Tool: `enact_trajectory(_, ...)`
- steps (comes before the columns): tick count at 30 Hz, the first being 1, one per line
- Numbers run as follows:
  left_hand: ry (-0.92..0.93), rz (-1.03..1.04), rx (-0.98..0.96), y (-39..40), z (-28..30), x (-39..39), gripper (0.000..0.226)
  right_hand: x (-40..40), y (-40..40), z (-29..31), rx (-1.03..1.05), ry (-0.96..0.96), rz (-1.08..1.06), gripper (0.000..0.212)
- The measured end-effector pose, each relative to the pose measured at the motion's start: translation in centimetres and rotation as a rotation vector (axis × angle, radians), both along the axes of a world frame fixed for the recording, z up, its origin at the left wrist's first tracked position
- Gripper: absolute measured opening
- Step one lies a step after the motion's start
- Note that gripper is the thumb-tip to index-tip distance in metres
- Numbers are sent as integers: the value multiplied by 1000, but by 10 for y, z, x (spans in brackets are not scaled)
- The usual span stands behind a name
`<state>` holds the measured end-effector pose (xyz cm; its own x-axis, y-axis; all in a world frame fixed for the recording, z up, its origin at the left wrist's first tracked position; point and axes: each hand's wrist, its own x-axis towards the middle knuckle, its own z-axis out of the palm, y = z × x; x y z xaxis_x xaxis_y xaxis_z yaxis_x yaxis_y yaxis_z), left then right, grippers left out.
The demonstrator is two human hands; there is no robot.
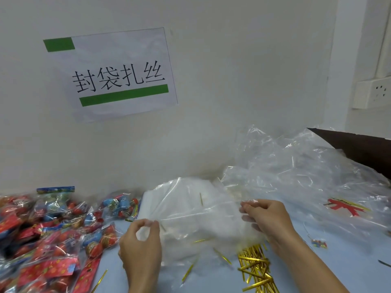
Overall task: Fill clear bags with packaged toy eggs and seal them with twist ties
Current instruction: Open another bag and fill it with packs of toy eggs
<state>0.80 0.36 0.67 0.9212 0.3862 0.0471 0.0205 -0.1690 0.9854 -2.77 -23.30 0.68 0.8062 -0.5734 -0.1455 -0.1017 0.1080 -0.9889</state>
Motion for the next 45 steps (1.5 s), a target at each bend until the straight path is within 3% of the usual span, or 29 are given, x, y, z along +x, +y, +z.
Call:
enact_trajectory(7,-86,-198,-139,-2,3,0,14,-3,-5,5,50,21,126,11)
enact_trajectory(11,-140,-143,-174,0,3,3,10,0,-9,4,51,8,52,15)
enact_trajectory(16,-144,-63,-219,10,-1,9,52,0,-11,0,10,8,29,20)
enact_trajectory(19,-156,-99,-267,11,-4,14,60,1,-11,-2,-21,-4,-33,20)
enact_trajectory(25,-139,-169,-269,6,-8,16,31,1,-21,-7,-37,-26,-208,18)
enact_trajectory(33,-142,-156,-240,10,-3,8,33,4,-19,-9,-151,38,-271,14)
enact_trajectory(41,-127,-123,-226,5,3,1,34,1,-1,-1,-685,166,-364,36)
enact_trajectory(43,-132,-120,-223,3,0,2,29,1,12,3,-731,27,-330,21)
enact_trajectory(45,-136,-189,-234,0,-2,2,29,0,34,6,-686,-158,-159,10)
